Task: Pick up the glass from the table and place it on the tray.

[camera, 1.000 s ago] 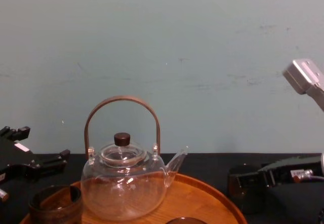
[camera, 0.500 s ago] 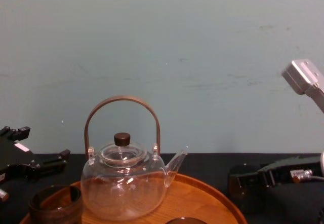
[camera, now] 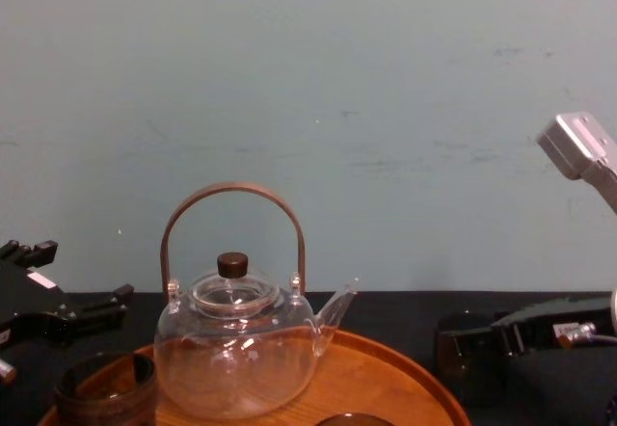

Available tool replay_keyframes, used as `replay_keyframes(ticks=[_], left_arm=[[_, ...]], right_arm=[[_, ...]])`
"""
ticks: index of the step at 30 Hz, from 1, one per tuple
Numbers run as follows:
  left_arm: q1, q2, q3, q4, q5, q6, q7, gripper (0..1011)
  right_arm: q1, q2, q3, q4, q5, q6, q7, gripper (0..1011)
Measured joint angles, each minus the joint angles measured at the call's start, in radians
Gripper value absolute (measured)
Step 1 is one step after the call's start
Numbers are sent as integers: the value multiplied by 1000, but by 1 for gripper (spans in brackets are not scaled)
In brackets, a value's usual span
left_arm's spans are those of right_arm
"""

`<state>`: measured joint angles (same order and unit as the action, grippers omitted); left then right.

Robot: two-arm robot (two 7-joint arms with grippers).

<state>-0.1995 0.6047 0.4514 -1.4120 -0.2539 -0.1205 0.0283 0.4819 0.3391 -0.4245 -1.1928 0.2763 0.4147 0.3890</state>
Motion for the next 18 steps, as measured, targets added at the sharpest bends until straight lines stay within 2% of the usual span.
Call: replay_keyframes(ticks=[10,18], left_arm=[[0,0,0,0,0,0,0,1001],[0,0,0,0,0,0,0,1001]], right_arm=[[-6,4,3,-9,3,0,3,891],[-55,53,27,-122,27,3,32,891]])
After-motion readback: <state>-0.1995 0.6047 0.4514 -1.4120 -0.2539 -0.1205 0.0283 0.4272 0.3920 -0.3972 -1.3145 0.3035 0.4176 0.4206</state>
